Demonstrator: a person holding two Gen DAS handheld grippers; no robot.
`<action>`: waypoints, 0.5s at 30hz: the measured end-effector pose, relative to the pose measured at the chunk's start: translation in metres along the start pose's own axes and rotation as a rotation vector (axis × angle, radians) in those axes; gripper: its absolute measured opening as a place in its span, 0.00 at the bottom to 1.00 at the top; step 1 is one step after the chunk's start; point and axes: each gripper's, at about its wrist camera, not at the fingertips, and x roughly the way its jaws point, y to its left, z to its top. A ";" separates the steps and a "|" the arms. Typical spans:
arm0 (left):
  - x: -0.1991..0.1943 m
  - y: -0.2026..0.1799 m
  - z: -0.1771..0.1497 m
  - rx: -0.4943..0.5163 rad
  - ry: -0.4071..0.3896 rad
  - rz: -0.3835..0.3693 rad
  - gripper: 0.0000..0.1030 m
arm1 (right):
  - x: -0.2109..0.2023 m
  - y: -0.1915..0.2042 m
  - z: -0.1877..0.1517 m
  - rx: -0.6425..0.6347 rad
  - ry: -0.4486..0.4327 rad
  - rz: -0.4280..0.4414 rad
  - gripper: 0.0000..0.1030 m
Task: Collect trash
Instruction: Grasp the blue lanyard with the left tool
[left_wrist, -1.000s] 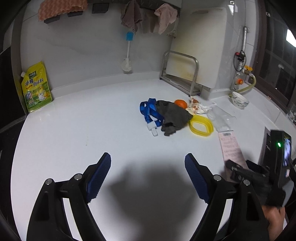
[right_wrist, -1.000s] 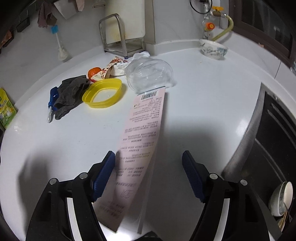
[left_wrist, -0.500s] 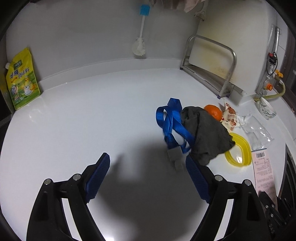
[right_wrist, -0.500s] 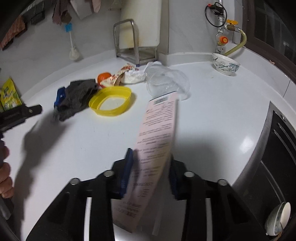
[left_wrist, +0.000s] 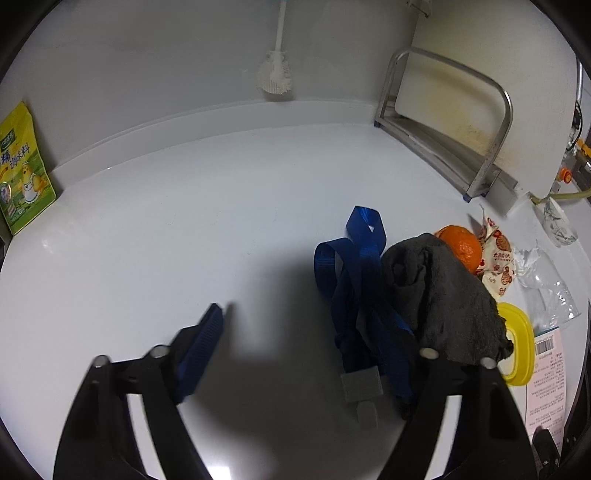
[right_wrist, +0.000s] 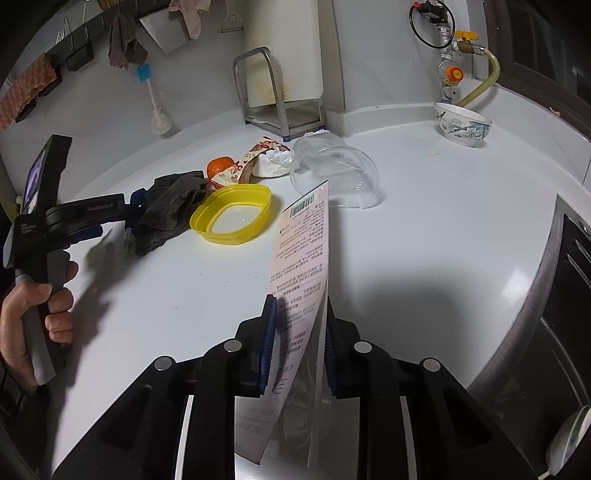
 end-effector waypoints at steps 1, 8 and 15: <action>0.001 -0.003 0.001 0.019 0.000 0.021 0.64 | 0.000 0.000 0.000 0.000 0.000 0.002 0.22; 0.001 -0.014 0.000 0.070 -0.017 0.037 0.09 | 0.000 0.004 0.000 -0.021 -0.009 0.002 0.22; -0.031 -0.006 -0.027 0.087 -0.085 0.048 0.05 | -0.007 0.005 -0.006 -0.018 -0.027 0.021 0.18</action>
